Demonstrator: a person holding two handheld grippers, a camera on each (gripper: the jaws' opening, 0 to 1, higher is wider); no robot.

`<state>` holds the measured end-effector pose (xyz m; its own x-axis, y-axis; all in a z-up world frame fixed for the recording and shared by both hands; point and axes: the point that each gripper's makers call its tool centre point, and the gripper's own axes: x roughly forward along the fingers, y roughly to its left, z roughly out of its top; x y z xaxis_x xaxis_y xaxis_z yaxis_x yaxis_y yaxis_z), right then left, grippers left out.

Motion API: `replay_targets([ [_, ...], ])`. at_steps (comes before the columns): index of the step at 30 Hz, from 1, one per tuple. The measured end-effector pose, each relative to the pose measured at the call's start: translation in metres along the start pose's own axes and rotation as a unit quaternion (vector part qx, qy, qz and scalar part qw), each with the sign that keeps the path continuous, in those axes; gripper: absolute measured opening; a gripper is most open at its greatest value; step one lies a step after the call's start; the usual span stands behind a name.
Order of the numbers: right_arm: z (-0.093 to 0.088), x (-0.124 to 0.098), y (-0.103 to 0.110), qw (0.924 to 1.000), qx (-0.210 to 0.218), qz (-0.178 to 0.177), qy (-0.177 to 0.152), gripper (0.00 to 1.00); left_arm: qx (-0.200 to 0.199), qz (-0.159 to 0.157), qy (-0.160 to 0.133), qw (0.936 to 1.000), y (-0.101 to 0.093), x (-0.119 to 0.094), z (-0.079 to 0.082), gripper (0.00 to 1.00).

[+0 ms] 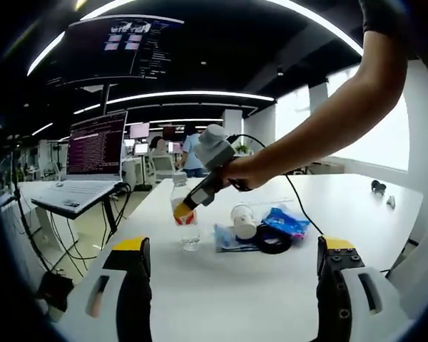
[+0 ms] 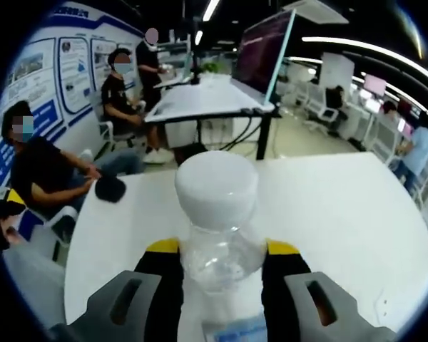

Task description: Arrange the tabletop items into an orderly group along one side of the table until the central work area is clear of visible clutter.

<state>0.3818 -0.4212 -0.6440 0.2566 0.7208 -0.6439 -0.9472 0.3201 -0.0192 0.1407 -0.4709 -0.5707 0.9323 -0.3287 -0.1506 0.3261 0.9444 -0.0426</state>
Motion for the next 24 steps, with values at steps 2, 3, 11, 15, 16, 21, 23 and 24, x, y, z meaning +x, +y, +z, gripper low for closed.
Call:
replay_targets([
  [2,0.002,0.001,-0.001,1.0000,0.003,-0.001,-0.004,0.39,0.002,-0.001,0.003,1.0000,-0.001,0.000,-0.001,0.98],
  [3,0.003,0.001,-0.003,1.0000,0.005,-0.002,-0.005,0.39,0.002,-0.001,0.003,1.0000,-0.001,0.000,-0.001,0.98],
  [11,0.004,0.012,-0.011,0.9994,0.030,-0.010,-0.011,0.39,-0.002,-0.007,-0.003,1.0000,-0.002,0.000,0.000,0.97],
  [15,0.007,0.018,-0.016,0.9994,0.030,-0.013,-0.013,0.39,-0.003,-0.006,-0.002,1.0000,-0.001,0.000,0.000,0.96],
  [16,0.008,0.020,-0.018,0.9994,0.030,-0.013,-0.015,0.39,-0.002,-0.005,-0.002,1.0000,-0.001,0.000,0.000,0.96],
  [21,0.017,0.029,-0.025,0.9992,0.031,-0.013,-0.023,0.39,-0.004,-0.009,0.000,1.0000,-0.002,0.001,0.000,0.95],
  [23,0.018,0.031,-0.022,0.9995,0.018,-0.010,-0.022,0.39,-0.003,-0.011,0.003,0.9999,-0.003,0.001,-0.001,0.95],
  [24,0.018,0.031,-0.022,0.9996,0.015,-0.008,-0.022,0.39,-0.001,-0.011,0.004,0.9999,-0.003,0.002,-0.002,0.95],
])
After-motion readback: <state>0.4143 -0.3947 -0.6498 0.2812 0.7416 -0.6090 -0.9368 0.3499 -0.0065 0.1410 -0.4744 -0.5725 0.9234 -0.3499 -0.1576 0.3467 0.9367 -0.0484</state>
